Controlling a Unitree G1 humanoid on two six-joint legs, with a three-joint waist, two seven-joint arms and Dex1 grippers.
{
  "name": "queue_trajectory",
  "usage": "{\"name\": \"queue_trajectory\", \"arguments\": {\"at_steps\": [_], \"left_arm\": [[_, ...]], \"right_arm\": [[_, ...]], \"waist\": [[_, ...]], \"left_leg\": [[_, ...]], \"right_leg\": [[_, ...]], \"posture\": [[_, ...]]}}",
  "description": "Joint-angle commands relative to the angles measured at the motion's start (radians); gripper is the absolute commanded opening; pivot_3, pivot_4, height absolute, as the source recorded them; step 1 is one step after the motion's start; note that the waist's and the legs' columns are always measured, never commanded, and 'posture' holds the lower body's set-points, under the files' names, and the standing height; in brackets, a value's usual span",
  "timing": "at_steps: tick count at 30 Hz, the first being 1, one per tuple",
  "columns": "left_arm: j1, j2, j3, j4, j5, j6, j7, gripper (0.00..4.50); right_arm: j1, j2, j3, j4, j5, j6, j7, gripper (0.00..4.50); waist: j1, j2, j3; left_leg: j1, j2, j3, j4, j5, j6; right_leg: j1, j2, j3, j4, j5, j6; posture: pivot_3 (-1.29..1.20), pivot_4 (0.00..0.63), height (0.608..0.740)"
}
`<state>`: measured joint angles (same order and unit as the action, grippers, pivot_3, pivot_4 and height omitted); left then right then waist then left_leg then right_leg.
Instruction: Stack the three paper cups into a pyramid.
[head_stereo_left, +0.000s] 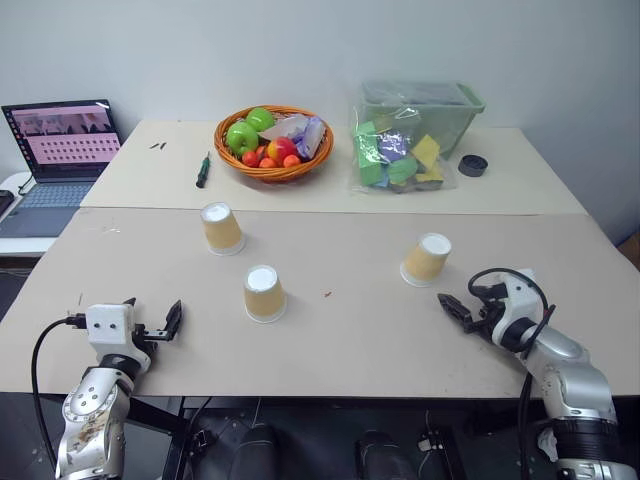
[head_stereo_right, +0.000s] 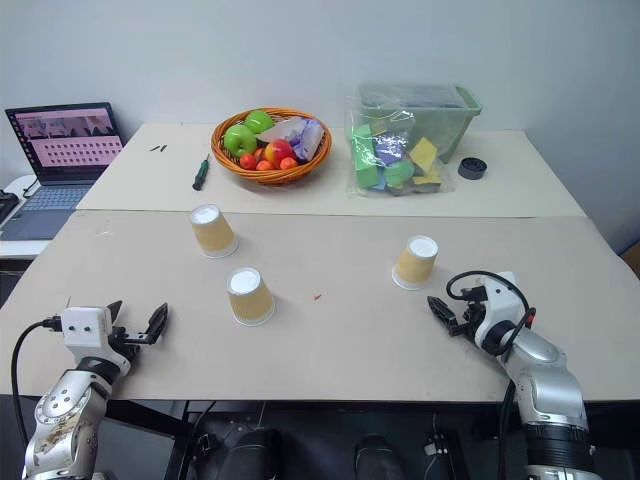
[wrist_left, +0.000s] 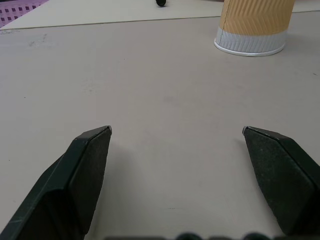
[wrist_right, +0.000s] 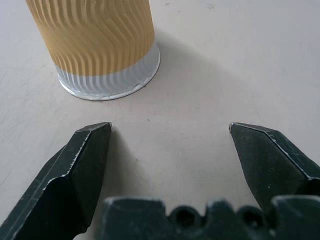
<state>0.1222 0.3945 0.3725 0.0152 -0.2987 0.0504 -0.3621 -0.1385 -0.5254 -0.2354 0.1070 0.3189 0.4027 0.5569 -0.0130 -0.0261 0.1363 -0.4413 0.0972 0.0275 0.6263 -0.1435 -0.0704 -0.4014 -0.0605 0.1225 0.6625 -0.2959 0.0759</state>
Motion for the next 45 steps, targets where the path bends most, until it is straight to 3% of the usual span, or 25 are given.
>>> {"name": "queue_trajectory", "arguments": {"at_steps": [1,6,9,14,17,21,23,34,41,44,45], "left_arm": [[0.003,-0.001,-0.034,0.014,0.006,0.019,-0.026,4.5],[0.0,0.041,-0.061,0.009,0.007,0.049,-0.093,4.5],[0.025,0.097,-0.094,-0.014,0.014,0.038,-0.185,4.5],[0.091,0.196,-0.155,-0.18,-0.033,0.051,-0.362,4.5],[0.114,0.253,-0.172,-0.279,-0.069,0.082,-0.435,4.5],[0.055,0.306,-0.185,-0.356,-0.112,0.146,-0.482,4.5],[0.011,0.311,-0.19,-0.361,-0.125,0.172,-0.484,4.5],[-0.195,0.28,-0.28,-0.343,-0.143,0.231,-0.504,4.5],[-0.238,0.25,-0.297,-0.327,-0.145,0.264,-0.492,4.5],[-0.241,0.247,-0.294,-0.322,-0.141,0.261,-0.49,3.88],[-0.241,0.246,-0.293,-0.322,-0.14,0.26,-0.49,3.44]], "right_arm": [[0.041,-0.056,0.026,-0.106,0.02,0.046,0.067,4.47],[0.117,-0.299,0.084,-0.575,0.261,0.228,0.383,4.47],[-0.009,-0.36,0.104,-0.727,0.421,0.307,0.448,4.47],[-0.216,-0.314,0.24,-0.698,0.344,0.314,0.385,4.47],[-0.268,-0.276,0.277,-0.668,0.332,0.305,0.369,4.47],[-0.293,-0.242,0.314,-0.629,0.278,0.278,0.353,4.47],[-0.292,-0.234,0.316,-0.624,0.27,0.274,0.348,4.47],[-0.23,-0.236,0.294,-0.634,0.246,0.276,0.323,4.47],[-0.206,-0.242,0.276,-0.643,0.244,0.275,0.303,4.47],[-0.196,-0.244,0.27,-0.647,0.244,0.273,0.302,4.5],[-0.193,-0.245,0.268,-0.648,0.243,0.273,0.302,4.5]], "waist": [[0.0,0.0,0.0],[0.001,0.005,0.002],[-0.007,0.006,0.004],[-0.008,-0.011,0.007],[0.0,-0.013,0.008],[0.005,-0.014,0.009],[0.01,-0.014,0.009],[0.003,-0.013,0.011],[0.001,-0.014,0.011],[0.0,-0.014,0.011],[0.0,-0.014,0.011]], "left_leg": [[0.0,0.0,0.0,0.0,0.0,0.0],[-0.004,-0.002,0.0,-0.004,0.0,0.0],[-0.003,-0.001,0.0,-0.005,0.0,0.001],[-0.002,-0.001,-0.001,-0.007,-0.001,-0.001],[-0.007,0.0,0.0,-0.012,-0.001,-0.001],[-0.022,0.0,0.0,-0.013,0.004,0.01],[-0.025,0.001,0.0,-0.015,0.005,0.011],[-0.025,0.002,-0.001,-0.013,0.006,0.011],[-0.024,0.002,-0.001,-0.01,0.009,0.01],[-0.022,0.002,-0.001,-0.01,0.009,0.01],[-0.022,0.002,-0.001,-0.01,0.009,0.01]], "right_leg": [[0.0,0.0,0.0,0.0,0.0,0.0],[-0.004,-0.001,0.002,-0.002,-0.001,0.0],[-0.004,-0.001,0.001,-0.002,-0.002,0.0],[-0.003,-0.001,0.0,-0.008,-0.001,-0.002],[-0.004,-0.002,-0.002,-0.019,0.006,-0.014],[-0.019,-0.001,-0.002,-0.016,0.006,-0.012],[-0.02,0.001,-0.003,-0.013,0.009,-0.004],[-0.019,0.003,-0.002,-0.011,0.01,-0.002],[-0.02,0.003,-0.002,-0.002,0.01,-0.002],[-0.019,0.003,-0.002,-0.001,0.01,-0.002],[-0.019,0.003,-0.002,0.0,0.009,-0.002]], "posture": [[0.0,0.15,0.692],[0.0,0.15,0.692],[0.0,0.15,0.692],[0.0,0.15,0.692],[0.0,0.15,0.692],[0.0,0.15,0.692],[0.0,0.15,0.692],[0.0,0.15,0.692],[0.0,0.15,0.692],[0.0,0.15,0.692],[0.0,0.15,0.692]]}}
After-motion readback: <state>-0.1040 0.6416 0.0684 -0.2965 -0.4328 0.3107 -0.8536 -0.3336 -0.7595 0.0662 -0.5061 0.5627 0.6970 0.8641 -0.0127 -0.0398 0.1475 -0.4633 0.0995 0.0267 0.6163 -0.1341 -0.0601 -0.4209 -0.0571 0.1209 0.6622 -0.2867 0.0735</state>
